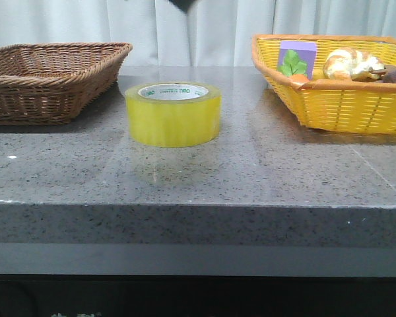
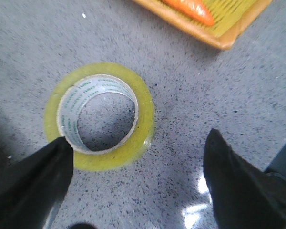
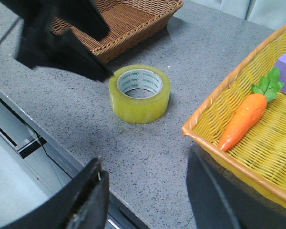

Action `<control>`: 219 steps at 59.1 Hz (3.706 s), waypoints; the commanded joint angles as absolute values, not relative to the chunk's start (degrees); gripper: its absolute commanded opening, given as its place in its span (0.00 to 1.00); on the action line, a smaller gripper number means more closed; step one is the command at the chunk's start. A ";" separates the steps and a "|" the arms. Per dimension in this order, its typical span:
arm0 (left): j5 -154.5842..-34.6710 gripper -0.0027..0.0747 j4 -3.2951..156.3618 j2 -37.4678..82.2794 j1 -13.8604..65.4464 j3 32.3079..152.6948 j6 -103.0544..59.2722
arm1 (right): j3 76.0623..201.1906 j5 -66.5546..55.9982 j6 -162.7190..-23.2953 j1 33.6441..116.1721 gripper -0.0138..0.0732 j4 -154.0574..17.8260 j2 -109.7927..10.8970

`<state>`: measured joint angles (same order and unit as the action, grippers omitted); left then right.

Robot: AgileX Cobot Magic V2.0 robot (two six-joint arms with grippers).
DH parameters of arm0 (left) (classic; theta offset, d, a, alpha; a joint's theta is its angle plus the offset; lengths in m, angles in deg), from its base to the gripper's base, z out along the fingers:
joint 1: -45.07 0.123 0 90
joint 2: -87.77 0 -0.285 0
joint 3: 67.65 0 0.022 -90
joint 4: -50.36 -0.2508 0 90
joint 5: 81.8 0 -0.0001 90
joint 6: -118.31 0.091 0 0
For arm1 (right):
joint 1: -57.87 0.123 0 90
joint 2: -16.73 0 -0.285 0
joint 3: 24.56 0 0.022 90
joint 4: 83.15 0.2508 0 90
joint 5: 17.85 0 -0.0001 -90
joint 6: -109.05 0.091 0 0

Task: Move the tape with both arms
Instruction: 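Lower the left gripper over the tape roll and grasp its rim, then lift the tape roll with the left gripper and carry it to the brown basket, then release the tape roll into the brown basket and raise the left gripper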

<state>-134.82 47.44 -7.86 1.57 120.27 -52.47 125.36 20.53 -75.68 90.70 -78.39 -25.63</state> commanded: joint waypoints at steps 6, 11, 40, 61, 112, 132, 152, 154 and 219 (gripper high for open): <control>-137.76 0.77 46.51 -15.29 1.55 129.91 -51.79 | 126.65 16.07 -75.94 90.41 0.62 -78.08 -25.68; -139.31 0.77 46.51 -19.12 1.55 133.10 -50.85 | 126.65 16.07 -75.94 90.41 0.62 -78.08 -25.68; -143.71 0.76 46.51 -30.74 1.55 139.36 -50.85 | 126.65 16.07 -75.94 90.41 0.62 -78.08 -25.68; -147.21 0.36 46.73 -31.45 1.55 139.80 -50.85 | 126.65 16.07 -75.94 90.41 0.62 -78.08 -25.68; -149.31 0.18 41.59 -17.73 1.91 148.06 -53.94 | 126.65 16.07 -75.94 90.41 0.62 -78.08 -25.68; -149.97 0.18 39.95 -15.04 11.44 147.95 -54.32 | 126.65 16.07 -75.94 90.41 0.62 -78.08 -25.68; -149.97 0.18 40.35 -20.74 24.16 147.56 -54.32 | 126.65 16.07 -75.94 90.41 0.62 -78.08 -25.68; -149.97 0.18 40.35 -21.48 24.75 147.56 -54.32 | 126.65 16.07 -75.94 90.41 0.62 -78.08 -25.68; -149.63 0.62 49.18 -25.74 29.81 149.44 -54.45 | 126.65 16.07 -75.94 90.41 0.62 -78.08 -25.68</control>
